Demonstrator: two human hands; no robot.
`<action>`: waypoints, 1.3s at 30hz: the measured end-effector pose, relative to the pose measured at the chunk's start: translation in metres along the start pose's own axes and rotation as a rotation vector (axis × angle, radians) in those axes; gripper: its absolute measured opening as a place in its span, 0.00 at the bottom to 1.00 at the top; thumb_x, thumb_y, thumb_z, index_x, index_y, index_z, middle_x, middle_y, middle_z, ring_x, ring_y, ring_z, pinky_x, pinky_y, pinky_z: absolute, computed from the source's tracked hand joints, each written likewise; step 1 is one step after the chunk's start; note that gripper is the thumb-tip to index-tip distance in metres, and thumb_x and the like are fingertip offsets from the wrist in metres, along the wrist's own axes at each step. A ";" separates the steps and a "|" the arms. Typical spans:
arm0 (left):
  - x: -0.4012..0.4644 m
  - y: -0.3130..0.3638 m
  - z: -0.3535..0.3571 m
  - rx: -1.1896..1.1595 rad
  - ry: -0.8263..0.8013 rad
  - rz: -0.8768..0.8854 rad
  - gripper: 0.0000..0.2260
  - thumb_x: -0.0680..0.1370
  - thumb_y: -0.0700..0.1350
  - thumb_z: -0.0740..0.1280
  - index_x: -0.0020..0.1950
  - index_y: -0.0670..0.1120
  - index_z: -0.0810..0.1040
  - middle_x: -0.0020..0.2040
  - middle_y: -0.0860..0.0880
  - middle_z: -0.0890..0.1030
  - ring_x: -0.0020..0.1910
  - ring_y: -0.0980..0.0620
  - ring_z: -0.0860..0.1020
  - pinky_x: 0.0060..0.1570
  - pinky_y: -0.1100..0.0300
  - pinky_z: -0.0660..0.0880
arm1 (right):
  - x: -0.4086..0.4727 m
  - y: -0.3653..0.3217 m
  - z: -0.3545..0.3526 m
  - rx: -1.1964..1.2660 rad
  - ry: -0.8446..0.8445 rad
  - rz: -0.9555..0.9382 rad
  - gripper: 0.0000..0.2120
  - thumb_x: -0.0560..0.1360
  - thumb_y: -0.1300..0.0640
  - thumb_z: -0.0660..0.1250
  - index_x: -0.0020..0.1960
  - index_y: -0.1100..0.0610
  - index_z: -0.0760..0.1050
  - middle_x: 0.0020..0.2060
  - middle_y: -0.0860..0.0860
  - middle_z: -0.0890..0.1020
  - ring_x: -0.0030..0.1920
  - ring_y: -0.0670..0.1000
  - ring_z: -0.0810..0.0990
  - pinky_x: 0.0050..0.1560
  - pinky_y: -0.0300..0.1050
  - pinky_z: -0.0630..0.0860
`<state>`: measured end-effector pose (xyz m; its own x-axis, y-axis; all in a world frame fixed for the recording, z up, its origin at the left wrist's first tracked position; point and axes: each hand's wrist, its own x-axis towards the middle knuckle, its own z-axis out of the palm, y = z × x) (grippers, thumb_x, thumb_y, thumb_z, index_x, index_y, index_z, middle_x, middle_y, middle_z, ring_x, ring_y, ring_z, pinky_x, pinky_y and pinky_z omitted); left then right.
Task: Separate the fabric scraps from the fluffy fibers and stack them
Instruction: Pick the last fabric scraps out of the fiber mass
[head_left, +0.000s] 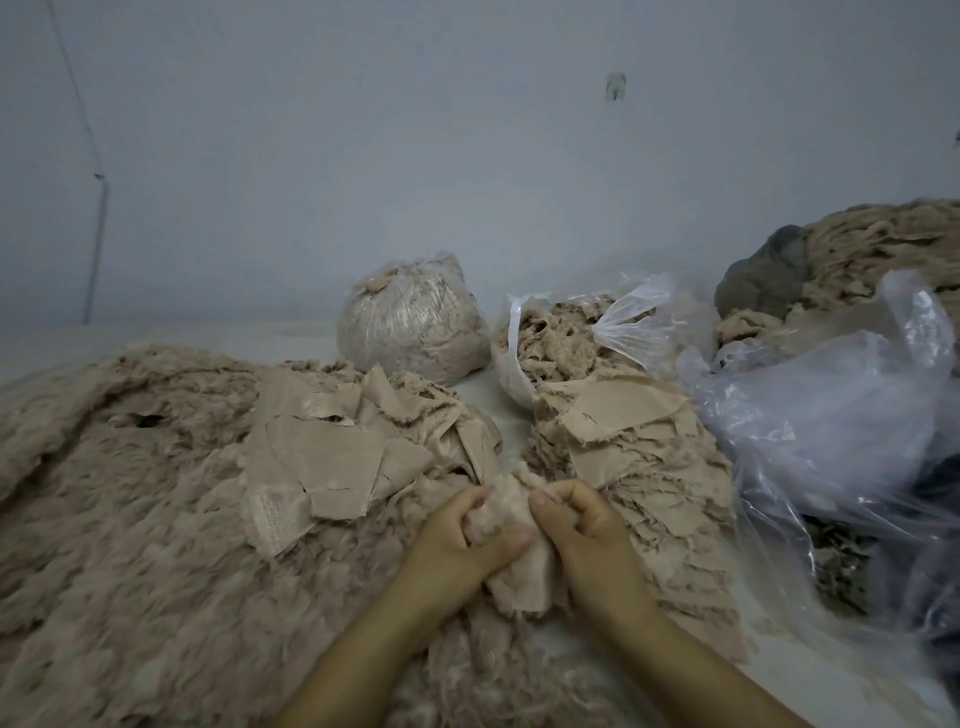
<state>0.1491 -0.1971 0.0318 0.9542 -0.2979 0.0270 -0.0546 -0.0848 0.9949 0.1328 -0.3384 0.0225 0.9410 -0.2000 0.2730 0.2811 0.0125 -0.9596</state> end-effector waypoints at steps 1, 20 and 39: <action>0.003 -0.001 0.001 -0.015 0.071 0.035 0.09 0.74 0.43 0.71 0.53 0.50 0.77 0.35 0.55 0.83 0.31 0.58 0.81 0.28 0.68 0.73 | 0.000 0.000 -0.001 0.013 0.028 0.002 0.09 0.77 0.61 0.65 0.39 0.62 0.72 0.30 0.55 0.76 0.32 0.51 0.73 0.33 0.44 0.71; 0.006 -0.002 -0.005 -0.190 0.268 0.060 0.10 0.82 0.39 0.57 0.41 0.41 0.71 0.19 0.54 0.63 0.16 0.61 0.56 0.16 0.70 0.55 | 0.007 0.001 -0.010 0.121 0.246 -0.039 0.12 0.80 0.56 0.61 0.39 0.54 0.77 0.30 0.45 0.80 0.31 0.42 0.76 0.30 0.35 0.73; 0.007 0.008 -0.023 -0.139 0.260 0.118 0.15 0.81 0.41 0.58 0.34 0.40 0.67 0.21 0.51 0.62 0.17 0.58 0.56 0.18 0.69 0.54 | 0.109 -0.075 -0.077 -1.031 0.344 -0.085 0.18 0.77 0.48 0.64 0.62 0.56 0.71 0.61 0.59 0.72 0.61 0.60 0.70 0.55 0.51 0.68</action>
<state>0.1621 -0.1783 0.0417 0.9878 -0.0438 0.1495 -0.1461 0.0721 0.9866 0.2002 -0.4362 0.1192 0.7778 -0.4270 0.4612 -0.1020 -0.8098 -0.5778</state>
